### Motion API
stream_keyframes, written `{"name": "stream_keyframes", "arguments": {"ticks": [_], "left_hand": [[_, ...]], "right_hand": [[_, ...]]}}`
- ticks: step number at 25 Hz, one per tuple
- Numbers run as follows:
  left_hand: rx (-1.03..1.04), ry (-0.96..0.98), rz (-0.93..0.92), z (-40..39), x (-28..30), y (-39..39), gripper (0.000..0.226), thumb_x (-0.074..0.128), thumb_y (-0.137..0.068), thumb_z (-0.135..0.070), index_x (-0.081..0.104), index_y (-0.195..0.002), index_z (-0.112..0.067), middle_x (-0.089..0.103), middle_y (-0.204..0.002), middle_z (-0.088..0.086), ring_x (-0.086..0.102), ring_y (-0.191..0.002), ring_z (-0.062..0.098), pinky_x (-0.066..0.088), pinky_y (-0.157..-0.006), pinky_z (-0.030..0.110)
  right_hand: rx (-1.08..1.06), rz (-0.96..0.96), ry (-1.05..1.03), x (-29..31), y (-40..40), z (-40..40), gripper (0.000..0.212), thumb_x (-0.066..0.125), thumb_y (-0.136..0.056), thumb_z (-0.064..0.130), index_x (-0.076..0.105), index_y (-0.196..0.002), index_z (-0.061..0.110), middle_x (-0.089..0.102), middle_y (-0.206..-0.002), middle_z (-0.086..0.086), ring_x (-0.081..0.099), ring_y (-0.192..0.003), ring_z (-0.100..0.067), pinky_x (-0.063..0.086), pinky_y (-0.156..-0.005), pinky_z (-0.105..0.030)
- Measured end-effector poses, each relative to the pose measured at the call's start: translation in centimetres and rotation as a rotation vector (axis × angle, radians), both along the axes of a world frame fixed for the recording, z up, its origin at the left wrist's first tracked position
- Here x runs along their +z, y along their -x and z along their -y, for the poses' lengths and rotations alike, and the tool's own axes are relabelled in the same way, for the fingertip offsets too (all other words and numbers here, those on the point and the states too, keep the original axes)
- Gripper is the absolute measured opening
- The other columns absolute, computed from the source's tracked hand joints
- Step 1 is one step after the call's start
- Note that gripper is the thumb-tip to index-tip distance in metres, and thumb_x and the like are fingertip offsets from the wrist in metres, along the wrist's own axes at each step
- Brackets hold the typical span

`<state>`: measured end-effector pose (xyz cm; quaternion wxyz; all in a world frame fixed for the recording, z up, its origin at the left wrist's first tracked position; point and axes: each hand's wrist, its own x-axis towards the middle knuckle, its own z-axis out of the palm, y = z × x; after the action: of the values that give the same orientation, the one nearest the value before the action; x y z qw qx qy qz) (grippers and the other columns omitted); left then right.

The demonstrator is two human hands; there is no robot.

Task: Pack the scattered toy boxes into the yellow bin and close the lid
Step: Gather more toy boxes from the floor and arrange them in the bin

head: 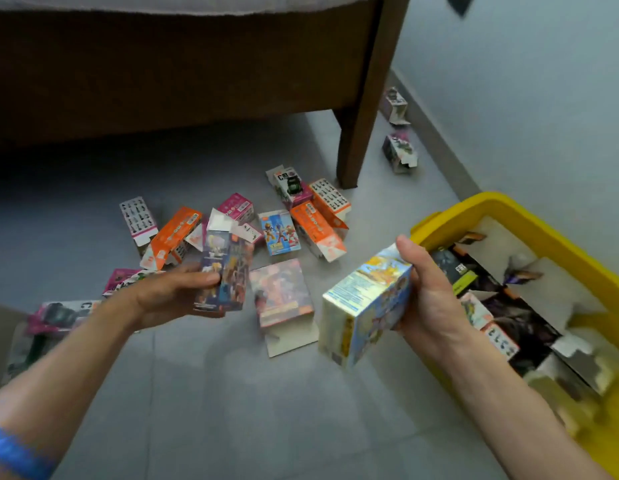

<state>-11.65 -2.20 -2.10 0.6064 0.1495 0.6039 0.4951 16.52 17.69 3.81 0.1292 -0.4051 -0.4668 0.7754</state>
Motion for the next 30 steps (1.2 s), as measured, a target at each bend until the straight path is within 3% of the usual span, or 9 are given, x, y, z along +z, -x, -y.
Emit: {"name": "stream_keyframes", "arguments": {"ticks": [4,8,12,16,19,22,25,27,30], "left_hand": [[-0.153,-0.248,-0.01,-10.2,6.4,-6.5,0.09,0.099,-0.034,-0.042,0.066,-0.114,-0.017,0.076,-0.104,0.009,0.075,-0.091,0.023,0.06,-0.071,0.029],[-0.387,-0.319,-0.164,-19.6,9.9,-16.3,0.093,0.089,-0.05,-0.055,0.052,-0.131,-0.029,0.073,-0.113,-0.001,0.071,-0.102,0.017,0.056,-0.08,0.023],[-0.502,-0.231,-0.463,-23.7,8.6,-24.8,0.087,0.082,-0.058,-0.063,0.042,-0.132,-0.039,0.066,-0.114,-0.017,0.067,-0.099,0.001,0.054,-0.087,0.023],[-0.471,-0.23,-0.643,-24.5,6.2,-28.3,0.055,0.069,-0.082,-0.059,0.036,-0.124,-0.045,0.054,-0.107,-0.033,0.053,-0.091,-0.022,0.043,-0.072,0.004],[-0.372,-0.198,-0.73,-25.0,5.5,-27.0,0.036,0.054,-0.097,-0.049,0.044,-0.13,-0.037,0.061,-0.124,-0.015,0.058,-0.102,-0.008,0.047,-0.083,0.016],[-0.43,-0.13,-1.139,-26.0,4.5,-25.8,0.05,0.047,-0.101,-0.045,0.035,-0.145,-0.027,0.048,-0.141,-0.001,0.051,-0.124,0.019,0.043,-0.099,0.036],[-0.558,-0.029,-1.397,-27.0,3.1,-25.5,0.032,0.051,-0.1,-0.034,0.045,-0.127,-0.018,0.064,-0.113,0.009,0.061,-0.102,0.033,0.051,-0.08,0.042],[-0.598,0.063,-1.524,-27.3,2.5,-25.4,0.015,0.053,-0.095,-0.018,0.052,-0.109,-0.015,0.066,-0.099,0.012,0.063,-0.091,0.036,0.045,-0.062,0.039],[-0.59,-0.061,-1.575,-26.9,1.8,-24.9,0.02,0.053,-0.091,-0.014,0.06,-0.108,-0.02,0.067,-0.108,0.005,0.061,-0.098,0.03,0.047,-0.067,0.036]], "right_hand": [[-0.086,-0.129,-0.14,2.0,-6.6,-4.5,0.036,0.075,-0.065,0.049,0.074,-0.091,0.024,0.07,-0.089,-0.007,0.063,-0.074,-0.021,0.047,-0.054,-0.031],[-0.335,-0.343,-0.014,1.7,-13.9,-8.7,0.033,0.074,-0.073,0.024,0.071,-0.105,0.021,0.072,-0.1,-0.009,0.069,-0.086,-0.021,0.058,-0.073,-0.032],[-0.528,-0.432,0.182,-0.4,-16.8,-9.9,0.053,0.062,-0.082,0.028,0.061,-0.131,0.006,0.069,-0.115,-0.015,0.064,-0.105,-0.031,0.053,-0.096,-0.046],[-0.478,-0.278,0.245,-2.1,-16.3,-10.3,0.035,0.059,-0.092,0.025,0.069,-0.121,0.009,0.073,-0.114,-0.018,0.073,-0.096,-0.03,0.06,-0.071,-0.044],[-0.53,-0.097,0.251,-3.2,-16.5,-11.2,0.027,0.058,-0.093,0.027,0.068,-0.115,0.014,0.076,-0.105,-0.012,0.076,-0.088,-0.026,0.058,-0.069,-0.042],[-0.643,0.048,0.218,-4.2,-17.4,-12.2,0.022,0.062,-0.093,0.032,0.066,-0.11,0.018,0.078,-0.093,-0.007,0.077,-0.077,-0.022,0.058,-0.066,-0.04],[-0.644,0.085,0.139,-4.9,-17.9,-13.0,0.028,0.066,-0.093,0.021,0.057,-0.119,0.019,0.076,-0.104,-0.011,0.076,-0.084,-0.023,0.059,-0.066,-0.039],[-0.587,0.16,0.098,-5.5,-17.9,-13.2,0.037,0.068,-0.091,0.015,0.05,-0.124,0.021,0.071,-0.112,-0.015,0.073,-0.094,-0.028,0.06,-0.07,-0.041],[-0.489,0.265,0.011,-6.3,-17.6,-13.1,0.036,0.07,-0.089,0.012,0.052,-0.118,0.025,0.066,-0.117,-0.012,0.071,-0.096,-0.027,0.062,-0.077,-0.045]]}}
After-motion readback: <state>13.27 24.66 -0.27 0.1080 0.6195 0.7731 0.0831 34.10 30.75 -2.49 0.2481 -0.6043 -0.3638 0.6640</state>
